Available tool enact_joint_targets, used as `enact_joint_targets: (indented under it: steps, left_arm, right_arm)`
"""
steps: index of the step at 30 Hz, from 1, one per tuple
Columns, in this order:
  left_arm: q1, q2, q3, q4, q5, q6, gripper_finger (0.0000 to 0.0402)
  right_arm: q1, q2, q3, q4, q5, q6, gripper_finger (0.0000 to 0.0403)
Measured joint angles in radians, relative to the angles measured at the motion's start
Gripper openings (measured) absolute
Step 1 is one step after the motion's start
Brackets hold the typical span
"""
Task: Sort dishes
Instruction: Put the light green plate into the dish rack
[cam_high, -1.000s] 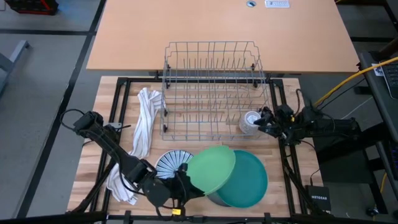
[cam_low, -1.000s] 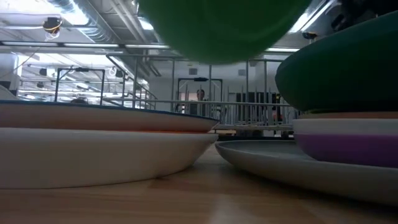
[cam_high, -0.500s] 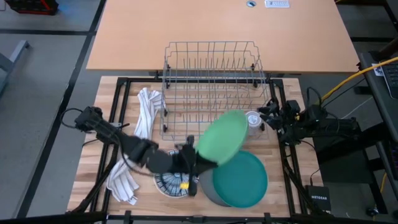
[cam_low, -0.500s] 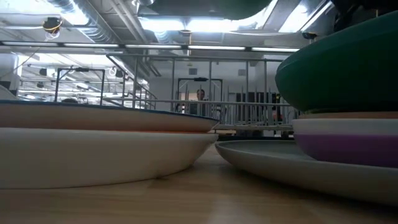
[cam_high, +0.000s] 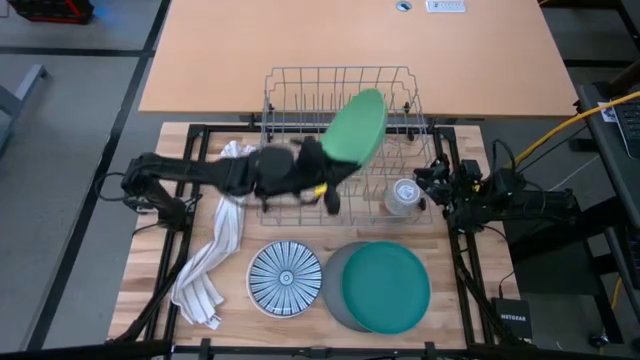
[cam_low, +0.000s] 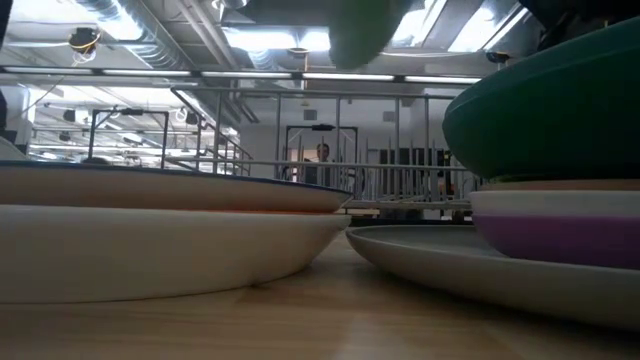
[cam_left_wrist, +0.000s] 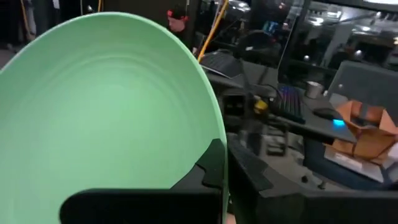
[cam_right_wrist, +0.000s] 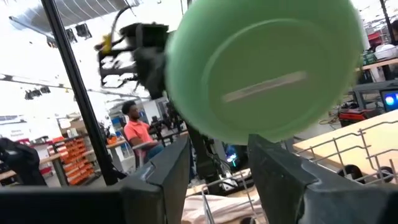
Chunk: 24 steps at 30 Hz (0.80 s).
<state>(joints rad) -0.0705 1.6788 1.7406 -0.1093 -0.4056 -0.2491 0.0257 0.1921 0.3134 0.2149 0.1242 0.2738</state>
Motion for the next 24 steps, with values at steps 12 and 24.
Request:
enact_joint_targets:
  steps: [12, 24]
  left_arm:
    - [0.314, 0.002, -0.122, 0.249, 0.186, -0.238, 0.0000]
    - [0.448, 0.003, -0.332, 0.556, 0.239, -0.476, 0.0000]
  right_arm:
    - [0.000, 0.000, 0.000, -0.062, 0.119, -0.005, 0.0166]
    - [0.000, 0.000, 0.000, -0.075, 0.122, -0.019, 0.0166]
